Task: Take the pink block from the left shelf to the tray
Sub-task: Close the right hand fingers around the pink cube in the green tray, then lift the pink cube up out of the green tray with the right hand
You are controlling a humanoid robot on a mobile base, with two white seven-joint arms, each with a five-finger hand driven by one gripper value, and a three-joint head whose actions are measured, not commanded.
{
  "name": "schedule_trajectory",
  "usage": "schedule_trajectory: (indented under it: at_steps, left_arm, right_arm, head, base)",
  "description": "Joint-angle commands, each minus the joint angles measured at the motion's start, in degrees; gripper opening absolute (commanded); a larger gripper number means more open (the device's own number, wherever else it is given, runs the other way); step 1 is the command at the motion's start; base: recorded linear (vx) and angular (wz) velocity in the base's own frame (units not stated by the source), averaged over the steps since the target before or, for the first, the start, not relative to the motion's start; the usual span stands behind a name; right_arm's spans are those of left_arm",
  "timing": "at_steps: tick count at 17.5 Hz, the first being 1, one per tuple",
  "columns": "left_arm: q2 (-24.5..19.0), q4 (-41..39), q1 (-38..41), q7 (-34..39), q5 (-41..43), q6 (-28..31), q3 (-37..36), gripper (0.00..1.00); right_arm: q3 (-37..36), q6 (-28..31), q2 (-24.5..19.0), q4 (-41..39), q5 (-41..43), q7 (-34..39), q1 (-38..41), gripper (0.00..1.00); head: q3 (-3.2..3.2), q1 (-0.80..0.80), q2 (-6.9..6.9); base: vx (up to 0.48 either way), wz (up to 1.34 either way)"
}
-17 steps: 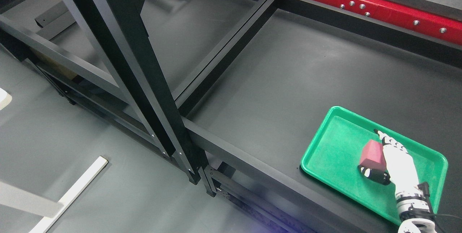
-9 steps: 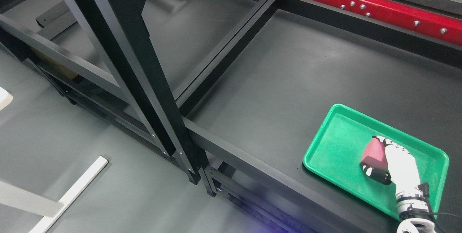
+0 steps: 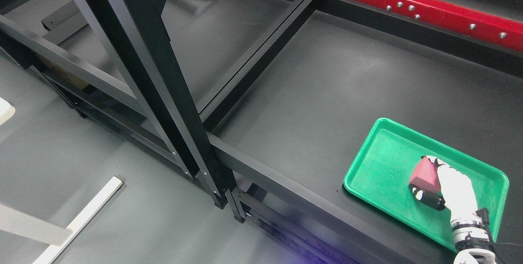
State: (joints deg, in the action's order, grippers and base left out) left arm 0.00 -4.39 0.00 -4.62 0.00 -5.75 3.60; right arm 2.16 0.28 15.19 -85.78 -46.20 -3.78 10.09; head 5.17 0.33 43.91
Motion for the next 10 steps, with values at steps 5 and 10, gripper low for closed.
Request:
schedule_trajectory:
  at_steps: [5,10]
  left_arm:
    - [-1.0,0.0,0.53,0.04,0.09,-0.05,0.0,1.0]
    - [-1.0,0.0,0.53,0.04,0.09,-0.05,0.0,1.0]
  right_arm:
    - [-13.05,-8.72,-3.41,-7.03,10.34,-2.19,-0.07,0.03]
    - [-15.17,-12.5,-6.67,-8.35,10.96,-3.69,0.29,0.03]
  head:
    - [0.0,0.0,0.0]
    - [0.0,0.0,0.0]
  base:
    - [0.0,0.0]
    - [0.0,0.0]
